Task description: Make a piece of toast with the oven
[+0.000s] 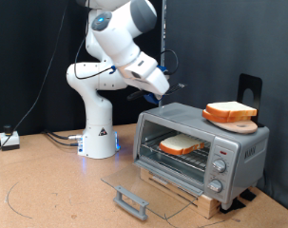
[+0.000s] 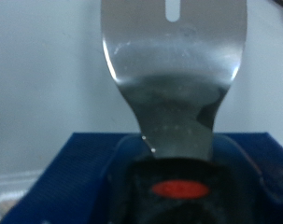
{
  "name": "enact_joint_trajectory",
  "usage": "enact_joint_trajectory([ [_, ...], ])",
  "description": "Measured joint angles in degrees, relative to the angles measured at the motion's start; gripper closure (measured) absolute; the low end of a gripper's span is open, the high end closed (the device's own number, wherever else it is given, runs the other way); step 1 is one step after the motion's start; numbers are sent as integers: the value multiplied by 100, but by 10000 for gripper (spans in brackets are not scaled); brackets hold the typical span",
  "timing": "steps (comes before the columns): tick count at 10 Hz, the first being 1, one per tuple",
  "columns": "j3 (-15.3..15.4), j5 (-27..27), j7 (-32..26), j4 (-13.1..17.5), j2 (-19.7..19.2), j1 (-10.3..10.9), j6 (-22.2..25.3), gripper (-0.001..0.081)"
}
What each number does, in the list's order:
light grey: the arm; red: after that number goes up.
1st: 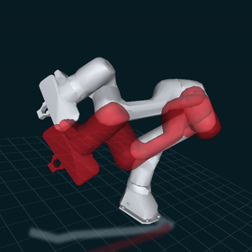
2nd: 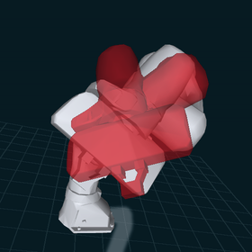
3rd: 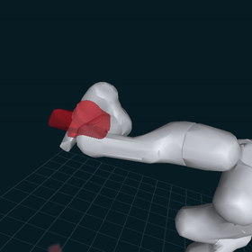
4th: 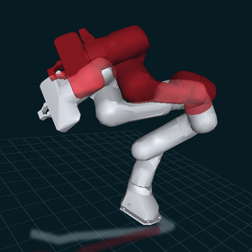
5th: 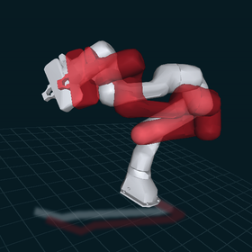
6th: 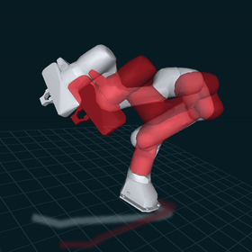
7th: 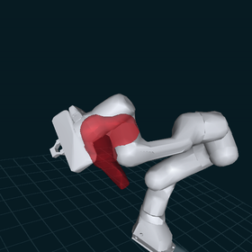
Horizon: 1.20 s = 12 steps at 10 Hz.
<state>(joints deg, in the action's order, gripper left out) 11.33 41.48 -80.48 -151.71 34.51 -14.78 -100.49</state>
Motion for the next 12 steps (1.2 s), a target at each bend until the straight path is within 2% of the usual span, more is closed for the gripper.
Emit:
enact_joint_trajectory([
  [4,801,442,462,-344,443,329,-335,410],
  [7,1562,970,1035,-656,692,586,-875,410],
  [9,2015,1247,1241,-859,732,678,-1263,410],
  [11,2149,1549,1230,-900,731,683,-1375,410],
  [12,2156,1672,1209,-895,732,683,-1403,378],
])
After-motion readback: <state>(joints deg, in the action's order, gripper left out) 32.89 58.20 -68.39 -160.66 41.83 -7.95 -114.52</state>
